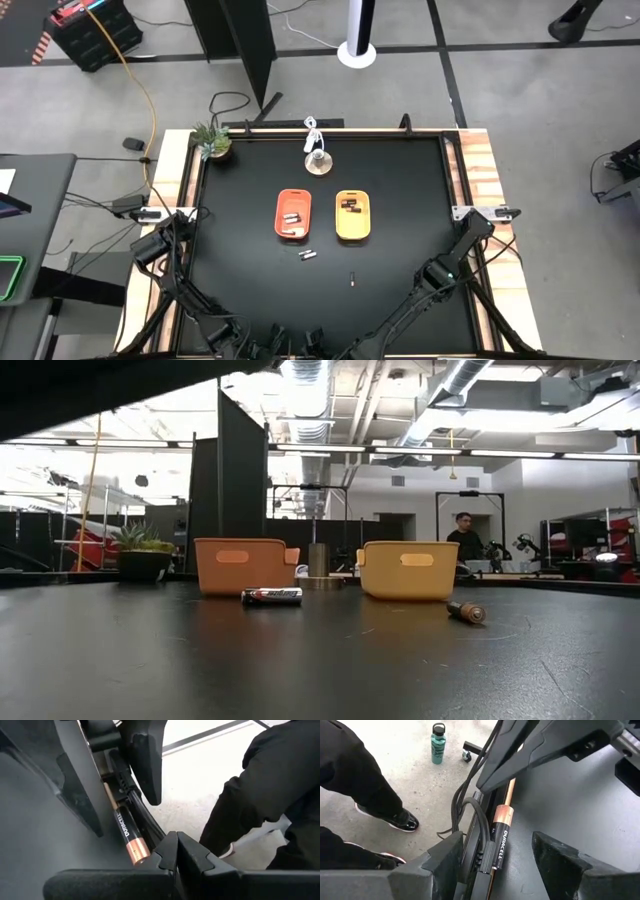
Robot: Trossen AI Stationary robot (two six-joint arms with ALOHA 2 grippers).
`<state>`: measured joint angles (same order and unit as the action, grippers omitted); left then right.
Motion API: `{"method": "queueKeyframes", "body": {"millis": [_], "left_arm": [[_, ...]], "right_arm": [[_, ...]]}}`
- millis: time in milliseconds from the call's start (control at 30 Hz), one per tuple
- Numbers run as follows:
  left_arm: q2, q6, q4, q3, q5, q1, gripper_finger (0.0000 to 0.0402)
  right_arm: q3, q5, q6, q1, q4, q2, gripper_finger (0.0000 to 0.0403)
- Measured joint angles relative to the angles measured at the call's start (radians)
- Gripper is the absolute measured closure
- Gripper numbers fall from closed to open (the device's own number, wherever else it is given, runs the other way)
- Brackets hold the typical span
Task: Sort batteries
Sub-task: Put the black battery into the yellow bin
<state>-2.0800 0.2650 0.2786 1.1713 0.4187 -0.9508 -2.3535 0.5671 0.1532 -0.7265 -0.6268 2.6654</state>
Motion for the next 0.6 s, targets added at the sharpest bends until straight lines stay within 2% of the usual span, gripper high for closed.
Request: {"method": "queueKeyframes", "body": {"millis": [600], "left_arm": [[0.0, 0.042, -0.029, 0.0, -0.031, 0.02, 0.0398]], "right_arm": [[0.0, 0.007, -0.012, 0.0, 0.006, -0.013, 0.0147]]}}
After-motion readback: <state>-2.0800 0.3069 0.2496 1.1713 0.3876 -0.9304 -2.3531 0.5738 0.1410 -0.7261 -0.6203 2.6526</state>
